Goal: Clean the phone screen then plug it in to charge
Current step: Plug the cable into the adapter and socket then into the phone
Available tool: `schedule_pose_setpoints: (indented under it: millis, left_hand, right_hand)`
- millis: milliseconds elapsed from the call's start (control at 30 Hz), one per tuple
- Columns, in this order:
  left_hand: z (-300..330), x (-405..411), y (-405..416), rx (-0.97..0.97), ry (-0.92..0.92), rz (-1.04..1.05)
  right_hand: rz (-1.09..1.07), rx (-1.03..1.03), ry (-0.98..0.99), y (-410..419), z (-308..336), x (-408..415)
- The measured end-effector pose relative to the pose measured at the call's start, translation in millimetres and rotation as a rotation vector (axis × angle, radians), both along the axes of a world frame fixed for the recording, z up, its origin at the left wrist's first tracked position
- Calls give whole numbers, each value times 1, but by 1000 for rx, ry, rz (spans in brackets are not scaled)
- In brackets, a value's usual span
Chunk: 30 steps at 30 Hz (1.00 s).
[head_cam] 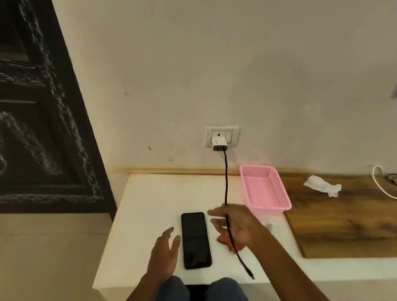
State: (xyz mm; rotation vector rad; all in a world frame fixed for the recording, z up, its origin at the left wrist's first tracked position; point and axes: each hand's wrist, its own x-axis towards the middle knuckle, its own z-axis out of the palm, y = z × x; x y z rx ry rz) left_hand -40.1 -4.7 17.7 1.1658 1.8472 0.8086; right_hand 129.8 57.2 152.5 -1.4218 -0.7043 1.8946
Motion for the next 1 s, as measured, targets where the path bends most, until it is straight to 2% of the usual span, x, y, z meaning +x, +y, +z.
schedule_pose_setpoints:
  millis: [133, 233, 367, 433, 567, 700, 867, 1000]
  left_hand:
    - [4, 12, 9, -14, -92, 2]
    - [5, 22, 16, -58, -184, 24]
    - [-2, 32, 16, -229, -353, 74]
    - [-8, 34, 15, -302, -422, 102]
    - [-18, 32, 23, -389, -425, 84]
    - [-21, 33, 26, -405, -403, 77]
    - [-20, 20, 30, -486, -677, 275]
    - [-16, 21, 29, -465, -701, 352]
  right_hand:
    - [112, -40, -195, -34, -49, -10]
    - [108, -56, -295, -41, -81, -22]
    - [0, -73, -396, -39, -120, -29]
    - [20, -75, -491, -33, -135, -30]
    - [139, -78, -629, -20, -149, -34]
    - [153, -98, -688, -13, -157, -36]
    - [78, -97, -631, -15, -158, -26]
    - [-16, -74, -576, -14, -147, -13]
